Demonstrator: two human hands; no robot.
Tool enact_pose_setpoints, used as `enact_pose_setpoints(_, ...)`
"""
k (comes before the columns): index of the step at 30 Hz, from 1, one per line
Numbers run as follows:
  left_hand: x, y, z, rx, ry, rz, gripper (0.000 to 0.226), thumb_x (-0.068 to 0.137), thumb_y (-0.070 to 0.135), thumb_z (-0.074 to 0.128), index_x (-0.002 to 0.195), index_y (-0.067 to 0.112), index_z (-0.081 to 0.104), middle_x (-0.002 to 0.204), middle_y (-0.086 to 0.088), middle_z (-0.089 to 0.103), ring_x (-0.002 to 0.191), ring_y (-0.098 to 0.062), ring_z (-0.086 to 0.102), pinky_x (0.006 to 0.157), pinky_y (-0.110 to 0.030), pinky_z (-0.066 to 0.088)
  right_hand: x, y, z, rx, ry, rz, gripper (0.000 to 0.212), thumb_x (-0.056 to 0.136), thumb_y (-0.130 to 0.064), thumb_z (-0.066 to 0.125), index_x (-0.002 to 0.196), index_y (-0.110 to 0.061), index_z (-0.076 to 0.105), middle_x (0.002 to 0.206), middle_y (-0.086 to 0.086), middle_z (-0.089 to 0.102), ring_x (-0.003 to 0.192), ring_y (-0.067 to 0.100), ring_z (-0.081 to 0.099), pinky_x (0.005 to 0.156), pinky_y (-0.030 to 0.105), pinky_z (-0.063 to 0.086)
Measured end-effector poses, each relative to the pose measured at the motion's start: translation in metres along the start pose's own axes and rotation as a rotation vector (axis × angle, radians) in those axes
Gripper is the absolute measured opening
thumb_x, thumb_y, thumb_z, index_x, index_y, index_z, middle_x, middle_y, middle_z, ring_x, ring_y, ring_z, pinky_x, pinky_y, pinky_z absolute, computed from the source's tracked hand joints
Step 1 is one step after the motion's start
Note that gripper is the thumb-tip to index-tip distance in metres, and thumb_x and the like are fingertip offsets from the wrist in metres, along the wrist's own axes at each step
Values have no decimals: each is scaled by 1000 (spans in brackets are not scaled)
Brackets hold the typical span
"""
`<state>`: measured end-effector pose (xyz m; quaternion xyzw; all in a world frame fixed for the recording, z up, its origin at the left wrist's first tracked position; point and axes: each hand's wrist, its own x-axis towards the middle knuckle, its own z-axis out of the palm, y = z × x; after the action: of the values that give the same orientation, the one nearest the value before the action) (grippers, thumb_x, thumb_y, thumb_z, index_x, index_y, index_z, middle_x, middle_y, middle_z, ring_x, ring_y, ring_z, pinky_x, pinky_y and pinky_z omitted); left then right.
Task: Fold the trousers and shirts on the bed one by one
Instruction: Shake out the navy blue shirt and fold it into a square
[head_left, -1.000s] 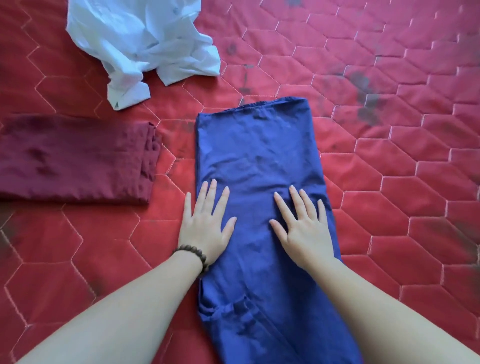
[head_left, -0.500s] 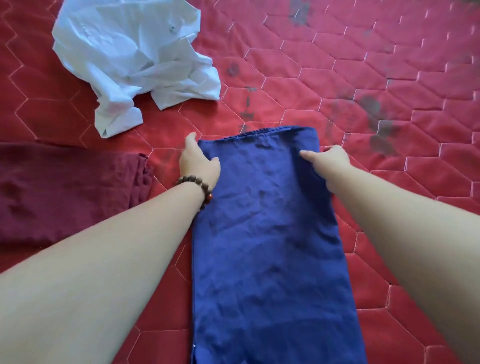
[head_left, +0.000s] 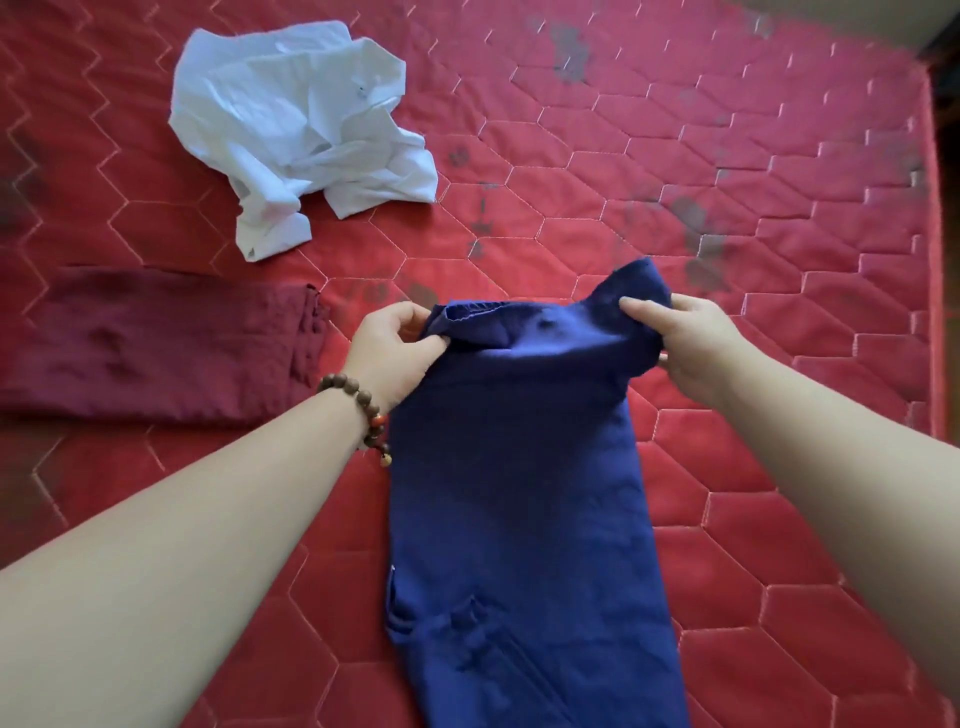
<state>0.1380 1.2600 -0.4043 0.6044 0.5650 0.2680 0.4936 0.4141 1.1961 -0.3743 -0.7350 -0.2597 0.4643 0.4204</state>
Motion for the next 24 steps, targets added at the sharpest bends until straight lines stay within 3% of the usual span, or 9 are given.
enact_pose_setpoints(5, -99, 5, -8, 72, -72, 85, 15, 82, 8, 68, 75, 20, 61, 74, 2, 63, 67, -6, 53, 69, -23, 43, -96, 24, -35, -26, -197, -189, 28, 85, 6, 60, 101, -15, 67, 96, 2, 70, 89, 11, 63, 81, 23, 50)
enact_pose_setpoints(7, -145, 2, -8, 126, -105, 124, 15, 82, 5, 67, 77, 17, 60, 77, -1, 64, 69, -8, 53, 70, -23, 43, -140, 43, -52, -123, -256, -239, 32, 83, 8, 62, 99, -19, 68, 92, -10, 73, 87, 1, 65, 78, 15, 49)
enact_pose_setpoints(10, -216, -7, -6, 203, -119, 212, 12, 79, 4, 63, 78, 14, 59, 74, 8, 61, 69, -7, 53, 73, -20, 43, -199, 80, -79, -215, -263, -265, 37, 81, 9, 65, 95, -25, 69, 83, -20, 72, 78, -8, 63, 71, 8, 46)
enact_pose_setpoints(15, -317, -56, -1, 478, -199, 271, 20, 72, 1, 64, 81, 18, 60, 74, 7, 64, 65, -17, 57, 69, -29, 44, -274, 176, -101, -511, -222, -252, 17, 77, 4, 70, 89, -9, 69, 77, 0, 65, 72, 7, 51, 67, 28, 41)
enact_pose_setpoints(19, -364, -107, 14, 855, -252, 307, 25, 73, 2, 61, 96, 13, 64, 85, -3, 66, 82, -29, 61, 83, -40, 38, -317, 248, -88, -832, -187, -291, 33, 73, 2, 69, 103, -10, 70, 98, 6, 71, 93, 23, 64, 78, 25, 40)
enact_pose_setpoints(21, -377, -124, 28, 1027, -279, 303, 35, 74, 6, 66, 109, 11, 64, 95, -6, 66, 93, -29, 61, 86, -43, 38, -325, 267, -79, -943, -146, -339, 49, 68, 4, 69, 114, -10, 66, 113, 6, 68, 105, 27, 61, 88, 34, 41)
enact_pose_setpoints(24, -382, -129, 43, 1134, -213, 378, 32, 71, 11, 73, 102, 10, 66, 89, -7, 65, 87, -29, 61, 82, -44, 39, -330, 274, -70, -999, -54, -517, 44, 58, 7, 72, 99, -10, 70, 107, 5, 69, 100, 31, 63, 84, 45, 46)
